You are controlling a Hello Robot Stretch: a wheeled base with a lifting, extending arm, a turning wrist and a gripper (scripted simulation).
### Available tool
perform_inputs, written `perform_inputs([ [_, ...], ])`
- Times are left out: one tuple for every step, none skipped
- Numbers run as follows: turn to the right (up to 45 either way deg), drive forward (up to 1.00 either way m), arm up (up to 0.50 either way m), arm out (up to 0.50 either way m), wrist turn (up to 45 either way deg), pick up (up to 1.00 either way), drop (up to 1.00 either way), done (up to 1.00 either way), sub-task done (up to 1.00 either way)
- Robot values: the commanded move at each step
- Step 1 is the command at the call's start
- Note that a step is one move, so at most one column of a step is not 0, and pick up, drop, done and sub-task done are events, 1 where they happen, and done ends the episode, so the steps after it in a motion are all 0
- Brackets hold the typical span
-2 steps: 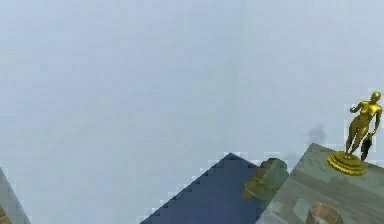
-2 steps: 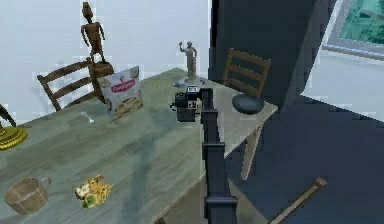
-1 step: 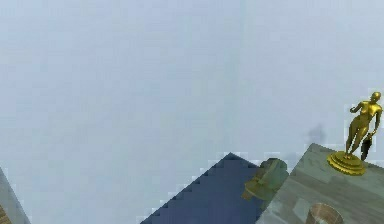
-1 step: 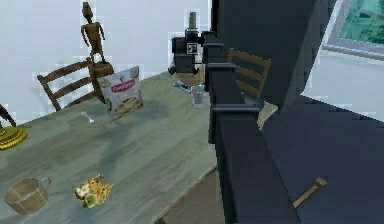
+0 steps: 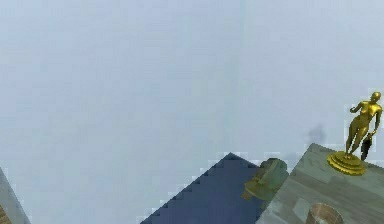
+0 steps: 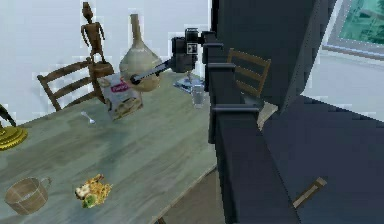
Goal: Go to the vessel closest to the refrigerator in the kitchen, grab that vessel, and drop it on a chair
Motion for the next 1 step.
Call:
perform_inputs([
  [0.0,0.00,0.00,0.00,-45.0,0.00,0.00,0.00,0.00],
])
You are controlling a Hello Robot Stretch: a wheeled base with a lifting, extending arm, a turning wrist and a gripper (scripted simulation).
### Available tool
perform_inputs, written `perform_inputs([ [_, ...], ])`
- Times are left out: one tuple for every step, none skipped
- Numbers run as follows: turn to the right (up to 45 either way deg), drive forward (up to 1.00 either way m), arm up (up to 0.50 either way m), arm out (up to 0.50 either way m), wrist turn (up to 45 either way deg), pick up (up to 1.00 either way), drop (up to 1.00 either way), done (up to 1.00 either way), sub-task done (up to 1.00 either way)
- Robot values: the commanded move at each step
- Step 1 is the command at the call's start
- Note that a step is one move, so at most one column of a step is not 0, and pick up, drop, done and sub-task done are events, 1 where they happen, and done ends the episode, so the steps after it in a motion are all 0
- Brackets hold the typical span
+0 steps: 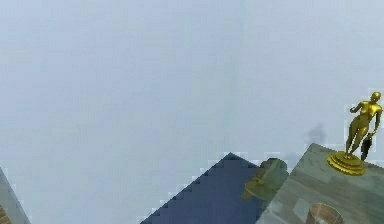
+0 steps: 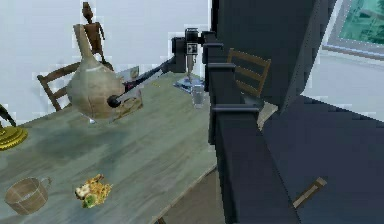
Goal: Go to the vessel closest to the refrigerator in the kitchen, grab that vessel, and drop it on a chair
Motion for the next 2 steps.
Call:
perform_inputs([
  [0.0,0.00,0.00,0.00,-39.0,0.00,0.00,0.00,0.00],
  [0.0,0.00,0.00,-0.46,0.0,0.00,0.00,0.00,0.00],
])
